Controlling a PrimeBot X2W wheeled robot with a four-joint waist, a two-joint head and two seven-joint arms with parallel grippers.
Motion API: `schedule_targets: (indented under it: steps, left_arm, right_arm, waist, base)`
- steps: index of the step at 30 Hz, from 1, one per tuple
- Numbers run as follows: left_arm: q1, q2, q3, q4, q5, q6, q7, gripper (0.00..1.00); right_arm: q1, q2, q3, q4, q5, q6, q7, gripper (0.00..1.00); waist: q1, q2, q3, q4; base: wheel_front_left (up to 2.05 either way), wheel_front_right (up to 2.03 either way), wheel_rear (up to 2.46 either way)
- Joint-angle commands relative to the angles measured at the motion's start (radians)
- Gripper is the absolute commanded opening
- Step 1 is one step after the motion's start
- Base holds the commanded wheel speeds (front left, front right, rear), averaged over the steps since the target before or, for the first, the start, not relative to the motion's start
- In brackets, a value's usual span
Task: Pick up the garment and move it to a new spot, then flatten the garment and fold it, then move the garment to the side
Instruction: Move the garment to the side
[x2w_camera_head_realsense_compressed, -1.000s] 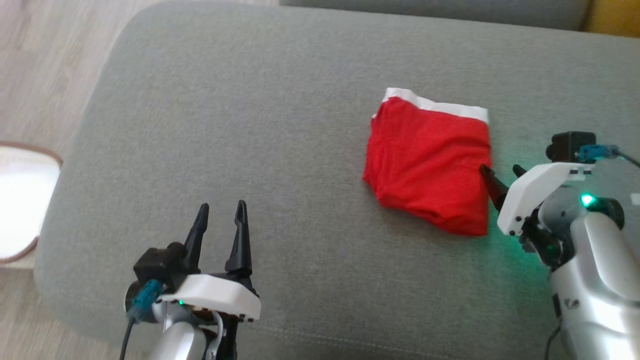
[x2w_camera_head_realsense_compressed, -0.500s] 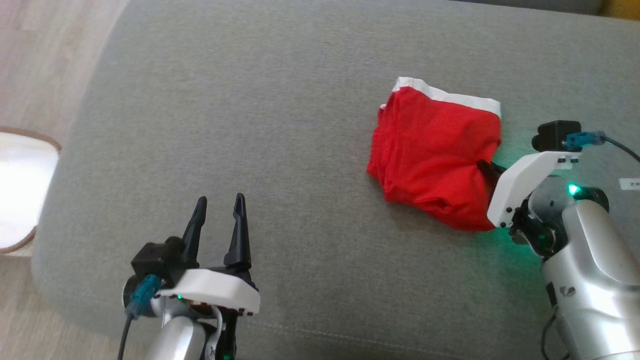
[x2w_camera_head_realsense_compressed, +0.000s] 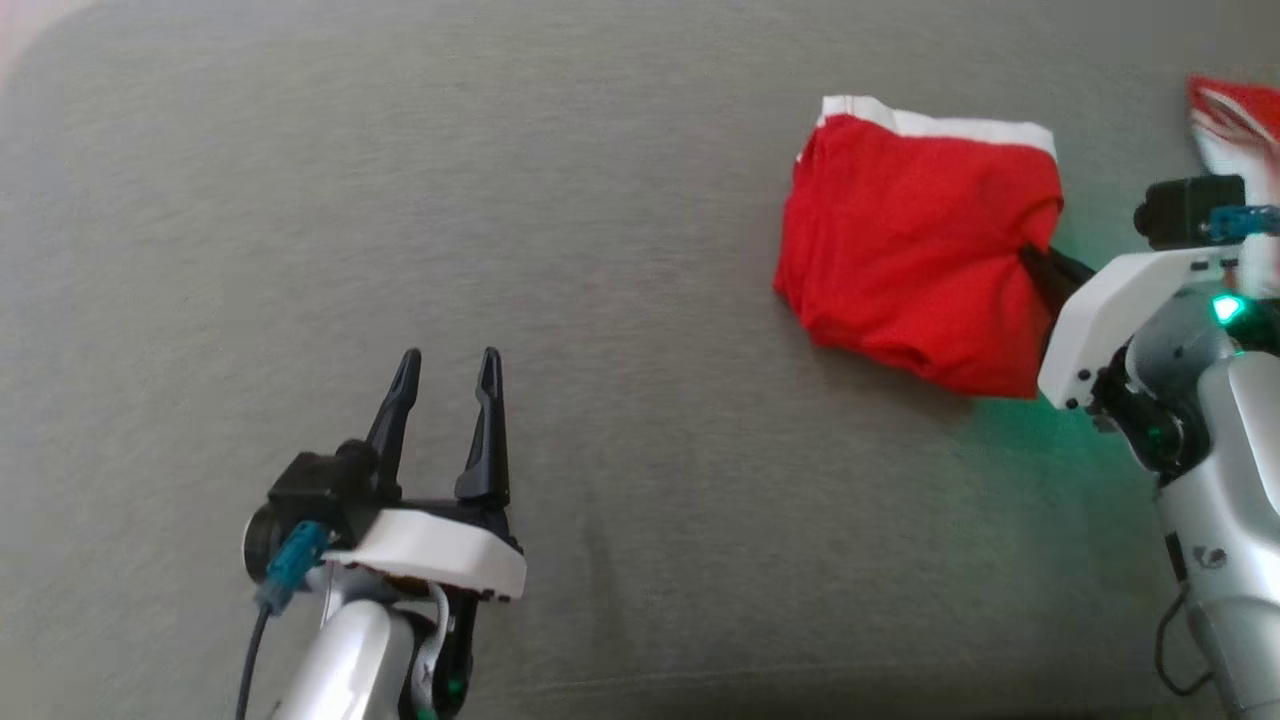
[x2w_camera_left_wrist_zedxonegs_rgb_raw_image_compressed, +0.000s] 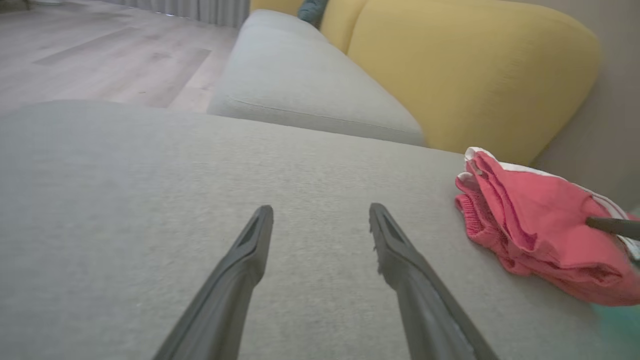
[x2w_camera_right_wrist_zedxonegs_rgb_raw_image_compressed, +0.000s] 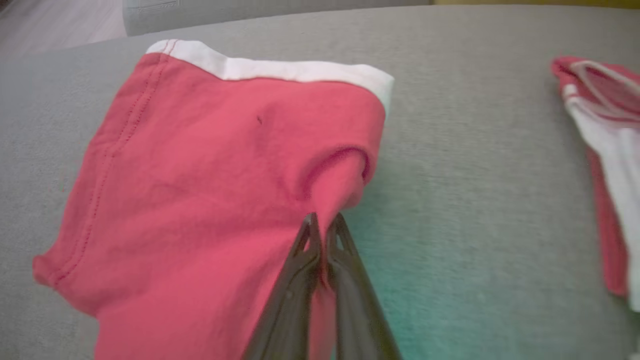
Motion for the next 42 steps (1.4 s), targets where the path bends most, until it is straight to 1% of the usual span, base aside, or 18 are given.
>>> schedule_targets:
  steps: [1, 4, 8, 12, 15, 19, 24, 31, 42]
  left_arm:
    - [-0.04, -0.001, 0.026, -0.032, 0.012, -0.004, -0.012, 1.0]
    - [-0.06, 0.001, 0.024, -0.028, 0.027, -0.012, -0.012, 1.0]
    - [-0.084, 0.007, 0.014, -0.019, 0.041, -0.021, -0.012, 1.0]
    - [-0.102, 0.014, 0.004, -0.012, 0.049, -0.027, -0.011, 1.0]
    - [-0.109, 0.017, 0.001, -0.008, 0.051, -0.027, -0.01, 1.0]
    - [-0.114, 0.02, -0.002, -0.002, 0.049, -0.027, -0.009, 1.0]
    - [-0.118, 0.021, 0.001, 0.001, 0.042, -0.023, -0.009, 1.0]
    - [-0.118, 0.017, 0.001, -0.003, 0.033, -0.016, -0.011, 1.0]
    - [-0.122, 0.012, -0.008, 0.001, 0.028, -0.017, -0.012, 1.0]
  right_arm:
    - [-0.028, -0.012, 0.014, -0.047, 0.008, 0.007, -0.007, 0.0]
    - [-0.031, -0.008, 0.011, -0.075, 0.007, 0.007, -0.014, 0.0]
    - [-0.032, 0.008, 0.011, -0.104, 0.006, 0.007, -0.026, 0.0]
    - [-0.028, 0.014, 0.01, -0.125, 0.002, 0.007, -0.037, 0.0]
    - [-0.027, 0.014, 0.007, -0.138, 0.001, 0.007, -0.041, 0.0]
    - [-0.034, 0.008, -0.002, -0.149, -0.009, 0.007, -0.044, 0.0]
    - [-0.07, -0.023, -0.024, -0.139, -0.046, 0.007, -0.036, 0.0]
    - [-0.149, -0.131, -0.06, -0.103, -0.14, 0.007, 0.0, 0.0]
    - [-0.252, -0.276, -0.086, -0.034, -0.277, 0.007, 0.049, 0.0]
  waist:
    - [0.0, 0.0, 0.031, -0.105]
    - [0.0, 0.0, 0.052, -0.186]
    - [0.0, 0.0, 0.077, -0.273]
    - [0.0, 0.0, 0.093, -0.324]
    - [0.0, 0.0, 0.097, -0.338]
    - [0.0, 0.0, 0.098, -0.333]
    - [0.0, 0.0, 0.098, -0.298]
    - [0.0, 0.0, 0.102, -0.245]
    - [0.0, 0.0, 0.114, -0.194]
  base:
    - [0.0, 0.0, 0.0]
    - [0.0, 0.0, 0.0]
    - [0.0, 0.0, 0.0]
    - [0.0, 0.0, 0.0]
    - [0.0, 0.0, 0.0]
    - [0.0, 0.0, 0.0]
    - [0.0, 0.0, 0.0]
    - [0.0, 0.0, 0.0]
    - [0.0, 0.0, 0.0]
